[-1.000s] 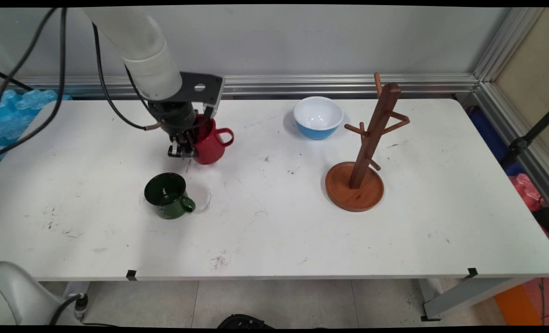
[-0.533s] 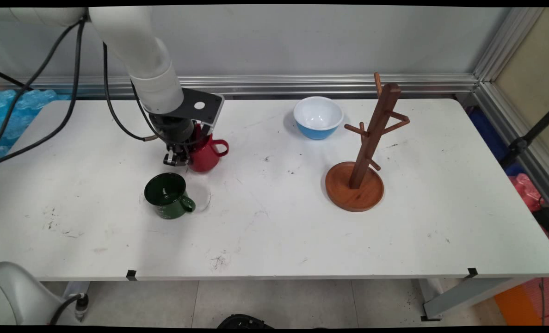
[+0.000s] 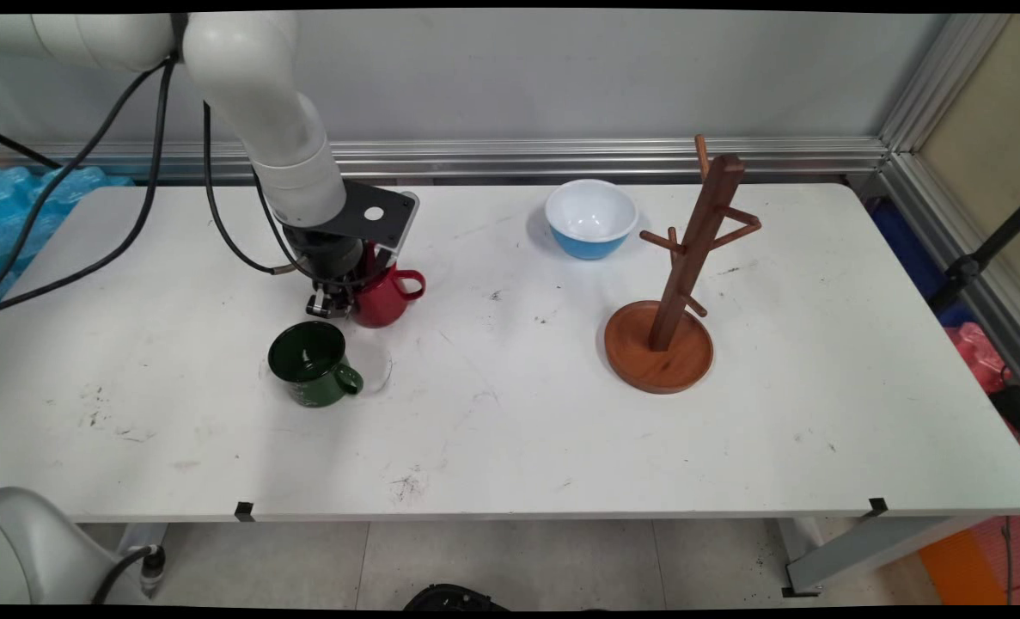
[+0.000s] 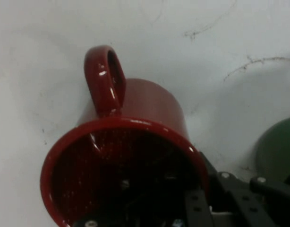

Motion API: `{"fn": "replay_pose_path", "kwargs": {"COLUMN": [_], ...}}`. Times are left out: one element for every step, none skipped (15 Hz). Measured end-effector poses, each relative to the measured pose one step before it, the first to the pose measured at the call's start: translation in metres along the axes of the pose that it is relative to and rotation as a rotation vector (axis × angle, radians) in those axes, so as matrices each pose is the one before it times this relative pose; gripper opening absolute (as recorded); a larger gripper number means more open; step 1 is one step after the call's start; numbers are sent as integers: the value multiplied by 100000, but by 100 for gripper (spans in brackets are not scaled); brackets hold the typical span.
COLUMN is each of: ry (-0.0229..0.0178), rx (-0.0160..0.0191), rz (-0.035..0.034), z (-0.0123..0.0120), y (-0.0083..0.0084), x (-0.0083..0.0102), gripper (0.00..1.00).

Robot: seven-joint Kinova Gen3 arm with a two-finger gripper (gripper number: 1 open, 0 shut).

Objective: Place the picked object on the table

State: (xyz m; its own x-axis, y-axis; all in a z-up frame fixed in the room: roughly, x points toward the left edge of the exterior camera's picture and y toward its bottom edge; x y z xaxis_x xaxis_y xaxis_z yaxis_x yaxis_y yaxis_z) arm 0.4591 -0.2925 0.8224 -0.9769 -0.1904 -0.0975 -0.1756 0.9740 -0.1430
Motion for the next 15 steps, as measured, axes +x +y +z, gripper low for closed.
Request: {"fn": "replay_pose_path", "kwargs": {"ry": [208, 293, 164, 369, 248, 361, 228, 400, 253, 352, 187, 349, 195, 400, 451], "rx": [-133, -149, -156, -2, -25, 8, 9, 100, 94, 179, 92, 161, 98, 158, 197], "rz": [-100, -158, -125, -185, -10, -196, -264, -151, -27, -76, -120, -54, -20, -23, -48], "z": [209, 182, 137, 119, 96, 118, 68, 94, 63, 59, 36, 46, 19, -22, -54], "y": [42, 31, 25, 9, -35, 1, 61, -24, -62, -35, -39, -35, -70, -51, -64], "x": [36, 57, 29, 58, 45, 60, 100, 56, 7, 26, 53, 5, 21, -6, 22], "gripper": [0, 0, 0, 100, 100, 100, 100, 100, 100, 100, 100, 100, 100, 100, 100]}}
